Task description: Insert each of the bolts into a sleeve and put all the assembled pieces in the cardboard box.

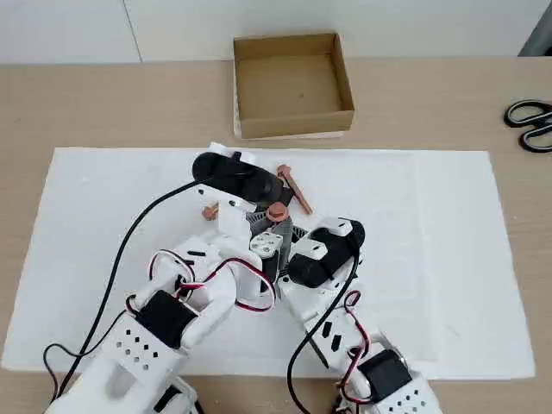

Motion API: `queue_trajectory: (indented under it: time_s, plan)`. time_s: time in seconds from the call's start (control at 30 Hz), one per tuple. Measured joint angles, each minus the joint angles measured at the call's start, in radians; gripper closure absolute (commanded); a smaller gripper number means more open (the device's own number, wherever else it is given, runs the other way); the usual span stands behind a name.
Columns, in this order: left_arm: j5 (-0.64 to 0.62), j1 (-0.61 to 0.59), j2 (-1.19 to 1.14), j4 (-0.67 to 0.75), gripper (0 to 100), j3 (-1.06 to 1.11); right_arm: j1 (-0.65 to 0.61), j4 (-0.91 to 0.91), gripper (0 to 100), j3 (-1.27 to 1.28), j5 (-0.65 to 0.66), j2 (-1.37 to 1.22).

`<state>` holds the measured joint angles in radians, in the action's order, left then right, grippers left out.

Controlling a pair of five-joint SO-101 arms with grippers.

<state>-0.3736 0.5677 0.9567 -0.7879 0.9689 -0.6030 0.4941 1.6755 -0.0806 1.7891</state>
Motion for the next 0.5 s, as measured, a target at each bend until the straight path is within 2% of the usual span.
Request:
queue_trajectory:
  time_s: [0.5]
  plan:
    - [0.018,0.002,0.000,-0.018,99,0.000,0.000,0.000,99.5,0.002,0.000,0.000]
